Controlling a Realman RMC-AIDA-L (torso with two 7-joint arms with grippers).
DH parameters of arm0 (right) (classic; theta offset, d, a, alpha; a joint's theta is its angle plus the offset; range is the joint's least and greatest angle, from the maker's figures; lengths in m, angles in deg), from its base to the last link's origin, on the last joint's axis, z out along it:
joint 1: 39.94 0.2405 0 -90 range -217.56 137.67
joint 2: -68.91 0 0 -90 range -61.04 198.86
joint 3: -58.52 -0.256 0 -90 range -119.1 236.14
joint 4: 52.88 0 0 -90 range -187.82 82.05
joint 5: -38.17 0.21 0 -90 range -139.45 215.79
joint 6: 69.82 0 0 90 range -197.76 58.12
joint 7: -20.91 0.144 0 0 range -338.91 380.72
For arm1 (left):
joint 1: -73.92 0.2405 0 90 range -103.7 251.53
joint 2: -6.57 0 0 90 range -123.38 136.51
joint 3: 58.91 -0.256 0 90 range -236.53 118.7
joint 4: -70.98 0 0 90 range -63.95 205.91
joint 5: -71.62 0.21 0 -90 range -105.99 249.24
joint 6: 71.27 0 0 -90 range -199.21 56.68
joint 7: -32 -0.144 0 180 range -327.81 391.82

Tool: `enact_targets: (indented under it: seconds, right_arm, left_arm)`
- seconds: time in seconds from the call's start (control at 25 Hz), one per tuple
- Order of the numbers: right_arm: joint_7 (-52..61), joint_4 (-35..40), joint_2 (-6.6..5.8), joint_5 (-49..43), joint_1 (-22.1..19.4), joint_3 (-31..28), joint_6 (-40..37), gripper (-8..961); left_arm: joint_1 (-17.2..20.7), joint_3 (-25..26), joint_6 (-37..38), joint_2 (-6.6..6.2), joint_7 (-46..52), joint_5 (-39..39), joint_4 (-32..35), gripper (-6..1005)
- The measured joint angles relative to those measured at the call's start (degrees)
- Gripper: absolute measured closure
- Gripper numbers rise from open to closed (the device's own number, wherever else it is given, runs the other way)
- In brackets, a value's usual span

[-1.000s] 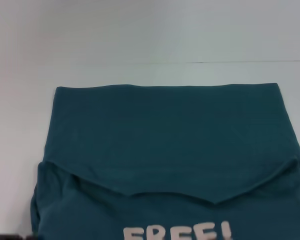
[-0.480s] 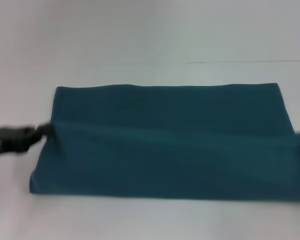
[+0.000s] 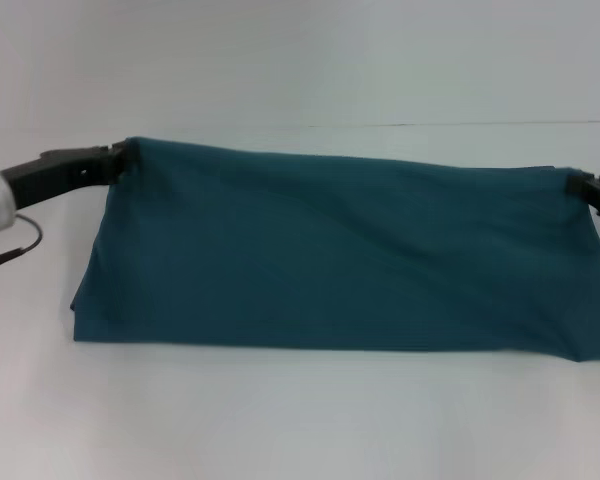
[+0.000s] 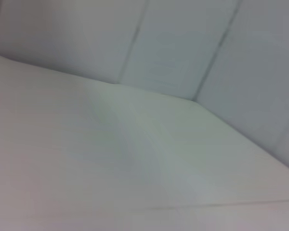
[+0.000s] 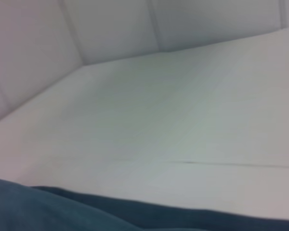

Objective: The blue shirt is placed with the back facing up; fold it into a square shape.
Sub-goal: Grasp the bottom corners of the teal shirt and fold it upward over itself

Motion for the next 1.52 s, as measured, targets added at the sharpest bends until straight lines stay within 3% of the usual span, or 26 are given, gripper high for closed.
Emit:
enact_targets:
  seconds: [0.16, 0.44, 0.92, 1.36, 1.52]
  right_arm:
    - [-3.3, -4.8, 0.18, 0.6, 3.4, 0.5, 10.9, 920]
    - [-7.4, -6.4, 1.91, 1.7, 7.0, 2.1, 21.6, 919]
    - [-9.4, -8.0, 2.5, 5.5, 7.7, 5.9, 26.6, 915]
    - [-9.5, -7.8, 4.38, 5.8, 8.0, 9.0, 33.9, 912]
    - [-9.5, -7.5, 4.44, 7.2, 8.2, 9.3, 35.9, 740]
  left_arm:
    - [-2.8, -2.2, -9.9, 0.55, -0.6, -0.3, -3.3, 996]
    - [-5.6, -6.9, -22.5, 2.67, -4.2, -4.6, -4.9, 996]
    - [-6.6, -7.3, -25.9, 2.81, -7.1, -6.1, -7.2, 997]
    - [-7.1, -7.3, -30.9, 4.31, -10.2, -7.0, -7.3, 847]
    - [-6.7, -7.3, -32.2, 4.38, -10.3, -10.0, -7.0, 742]
